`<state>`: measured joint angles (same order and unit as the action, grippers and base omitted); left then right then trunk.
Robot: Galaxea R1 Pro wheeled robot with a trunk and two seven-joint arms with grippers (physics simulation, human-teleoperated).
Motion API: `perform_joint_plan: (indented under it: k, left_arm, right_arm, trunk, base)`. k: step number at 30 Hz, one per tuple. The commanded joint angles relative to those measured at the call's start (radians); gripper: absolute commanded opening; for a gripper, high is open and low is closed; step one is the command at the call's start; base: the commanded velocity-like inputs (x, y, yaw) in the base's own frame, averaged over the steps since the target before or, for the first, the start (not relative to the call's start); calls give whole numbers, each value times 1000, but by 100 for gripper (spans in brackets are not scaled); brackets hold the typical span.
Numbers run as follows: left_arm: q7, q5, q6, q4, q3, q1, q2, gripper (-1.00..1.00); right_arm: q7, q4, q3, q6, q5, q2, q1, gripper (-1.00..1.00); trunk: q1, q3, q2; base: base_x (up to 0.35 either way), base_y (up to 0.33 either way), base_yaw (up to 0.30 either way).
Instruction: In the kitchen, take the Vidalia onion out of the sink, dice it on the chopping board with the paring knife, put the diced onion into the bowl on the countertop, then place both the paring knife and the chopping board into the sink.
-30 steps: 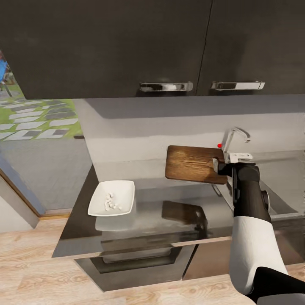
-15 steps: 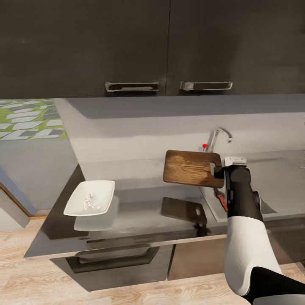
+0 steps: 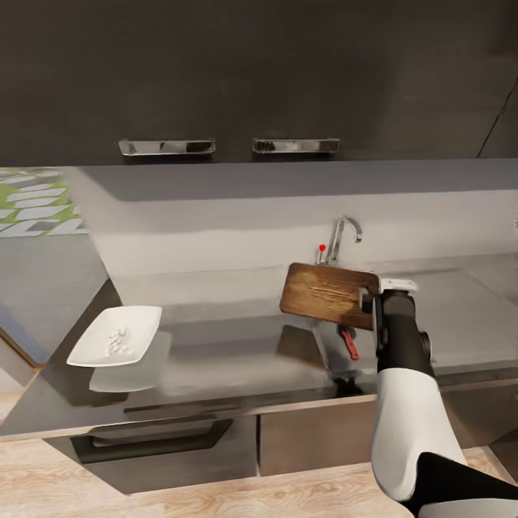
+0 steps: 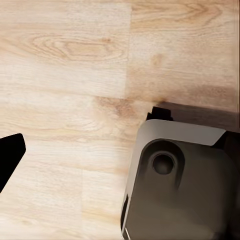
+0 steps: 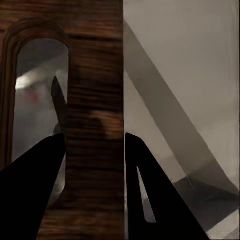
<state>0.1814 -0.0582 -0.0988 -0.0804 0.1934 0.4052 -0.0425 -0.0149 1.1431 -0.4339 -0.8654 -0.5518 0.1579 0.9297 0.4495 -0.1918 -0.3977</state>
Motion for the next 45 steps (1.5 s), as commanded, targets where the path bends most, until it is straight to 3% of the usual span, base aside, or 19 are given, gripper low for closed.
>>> perform_joint_plan:
  k: [1, 3, 6, 8, 11, 15, 17, 18, 20, 23, 25, 27, 28, 31, 34, 35, 36, 40, 45]
  left_arm:
    - [4, -6, -9, -5, 7, 2, 0, 100]
    - [4, -5, -10, -4, 7, 0, 0, 100]
    - [7, -4, -11, -4, 8, 0, 0, 100]
    - [7, -3, -11, -4, 8, 0, 0, 100]
    - [7, -2, -13, -4, 9, 0, 0, 100]
    - [7, -2, -14, -3, 10, -1, 1, 100]
    - [7, -2, -16, -3, 11, -2, 1, 100]
    - [7, -2, -16, -3, 11, -2, 1, 100]
    - [7, -2, -16, -3, 12, -2, 0, 100]
    - [7, 2, -16, -2, 13, -2, -1, 100]
    - [7, 21, -17, -2, 13, -2, -2, 100]
    - [6, 54, -18, -2, 14, -2, -2, 100]
    - [6, 69, -18, -2, 14, -2, -2, 100]
    - [6, 86, -19, -2, 14, -2, -2, 100]
    - [6, 89, -19, -2, 14, -2, -1, 100]
    - [6, 90, -19, -2, 14, -2, -1, 100]
    - [6, 90, -19, -2, 14, -2, -1, 100]
    - [6, 90, -19, -2, 14, -2, 0, 100]
    - [6, 90, -19, -2, 14, -2, 0, 100]
  right_arm:
    - [-27, -18, -29, 14, 24, 8, 1, -100]
    - [-129, -65, -76, 69, 52, 17, 1, -100]
    - [-347, -96, -95, 166, 121, 17, 1, -100]
    - [-509, -106, -98, 238, 224, 17, 1, -100]
    - [-731, -122, -91, 286, 422, 17, 1, -100]
    - [-867, -139, -19, 323, 517, 17, 1, -100]
    - [-929, -184, -2, 385, 556, 17, 1, -100]
    - [-968, -218, 4, 427, 603, 17, 1, -100]
    - [-1012, -249, 26, 465, 681, 17, 2, -100]
    - [-1091, -266, 148, 489, 805, 17, 4, -100]
    - [-1154, -270, 247, 507, 936, 17, 6, -100]
    - [-1184, -271, 308, 538, 1021, 17, 6, -100]
    - [-1196, -270, 361, 564, 1071, 17, 6, -100]
    - [-1223, -247, 443, 599, 1154, 17, 6, -100]
    - [-1263, -199, 460, 607, 1243, 17, 6, -100]
    - [-1309, -185, 465, 609, 1314, 17, 6, -100]
    - [-1342, -179, 468, 611, 1347, 17, 6, -100]
    - [-1381, -175, 472, 626, 1382, 17, 6, -100]
    - [-1385, -177, 472, 637, 1386, 17, 6, -100]
  trunk:
    - [1, -2, -2]
    - [1, -2, -2]
    - [1, -2, -2]
    - [1, -2, -2]
    - [1, -2, -2]
    - [1, -2, -2]
    - [1, -2, -2]
    - [1, -2, -2]
    - [1, -2, -2]
    - [1, -2, -2]
    - [1, -2, -2]
    - [1, -2, -2]
    - [1, -2, -2]
    - [1, -2, -2]
    - [1, -2, -2]
    - [1, -2, -2]
    - [1, -2, -2]
    - [1, -2, -2]
    - [1, -2, -2]
  base:
    - [0, -319, 0]
    - [0, -319, 0]
    - [0, -319, 0]
    - [0, -319, 0]
    - [0, -319, 0]
    - [0, -319, 0]
    - [0, -315, 0]
    - [0, -242, 0]
    - [0, -133, 0]
    - [0, -36, 0]
    - [0, -8, 0]
    - [0, -3, 0]
    - [0, -1, 0]
    - [0, 0, 0]
    - [0, 0, 0]
    - [0, 0, 31]
    - [0, 0, 139]
    - [0, 0, 232]
    - [0, 0, 208]
